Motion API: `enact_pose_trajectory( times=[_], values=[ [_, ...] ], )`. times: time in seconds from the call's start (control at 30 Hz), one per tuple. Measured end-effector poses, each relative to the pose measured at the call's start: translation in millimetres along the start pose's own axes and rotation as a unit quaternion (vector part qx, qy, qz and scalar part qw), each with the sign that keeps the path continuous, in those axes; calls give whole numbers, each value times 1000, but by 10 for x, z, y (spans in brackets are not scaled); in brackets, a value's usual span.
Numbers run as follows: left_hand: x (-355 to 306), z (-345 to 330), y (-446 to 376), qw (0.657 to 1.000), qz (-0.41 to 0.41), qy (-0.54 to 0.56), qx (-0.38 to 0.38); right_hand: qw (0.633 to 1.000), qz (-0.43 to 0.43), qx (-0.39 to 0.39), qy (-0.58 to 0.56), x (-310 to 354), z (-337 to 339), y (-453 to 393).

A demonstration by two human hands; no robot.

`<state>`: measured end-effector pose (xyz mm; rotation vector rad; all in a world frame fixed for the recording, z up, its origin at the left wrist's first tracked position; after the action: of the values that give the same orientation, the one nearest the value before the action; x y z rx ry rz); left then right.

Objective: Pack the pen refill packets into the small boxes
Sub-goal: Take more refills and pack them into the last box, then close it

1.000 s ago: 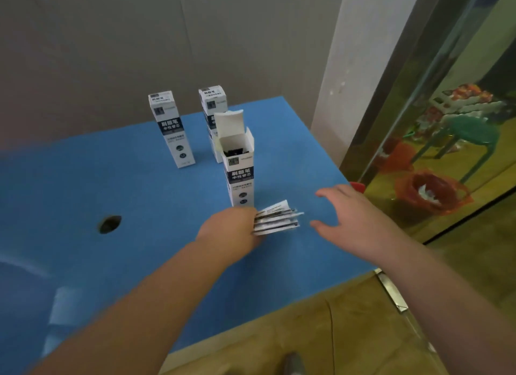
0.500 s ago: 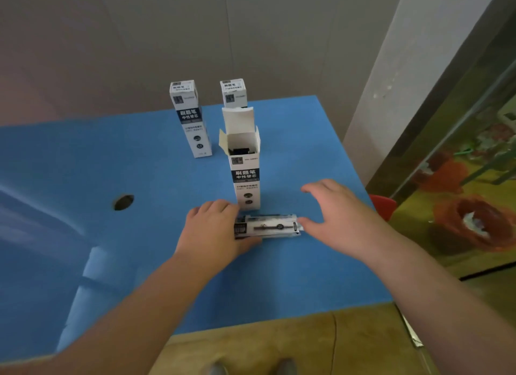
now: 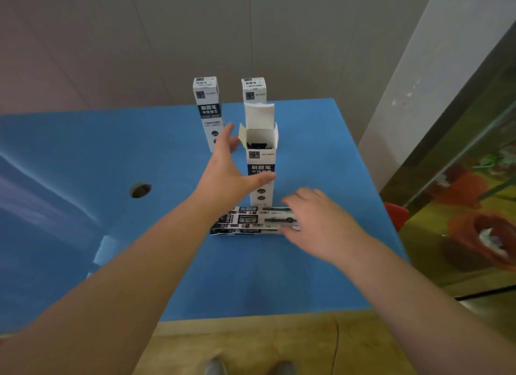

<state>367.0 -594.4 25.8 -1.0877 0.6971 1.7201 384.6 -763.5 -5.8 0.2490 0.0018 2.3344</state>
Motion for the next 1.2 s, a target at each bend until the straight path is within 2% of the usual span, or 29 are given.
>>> enact_pose_trajectory(
  times=[0.17, 0.3, 0.6, 0.8, 1.2],
  values=[
    [-53, -101, -45, 996, -33, -41, 68, 999, 26, 15, 21, 155, -179, -174],
    [-25, 57, -10, 997, -56, -44, 34, 998, 41, 9, 36, 252, -226, -271],
    [123, 582, 221, 999, -32, -9, -31, 998, 51, 18, 42, 301, -346, -313],
    [194, 692, 323, 999, -23, 8, -36, 997, 60, -19, 51, 338, -289, -245],
    [177, 735, 390, 999, -36, -18, -32, 990, 63, 9, 125, 445, -402, -237]
  ],
)
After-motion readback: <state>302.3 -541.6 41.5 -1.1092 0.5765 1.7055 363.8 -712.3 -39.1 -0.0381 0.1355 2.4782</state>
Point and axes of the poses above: each hand's wrist, its own y-axis away from the middle knuckle, its own z-axis out of the back of the hand, x = y × z, the point moved 9 cm from there along -y, towards the middle knuckle, and after that the axes turned 4 degrees about y, right-handed, at the moved point
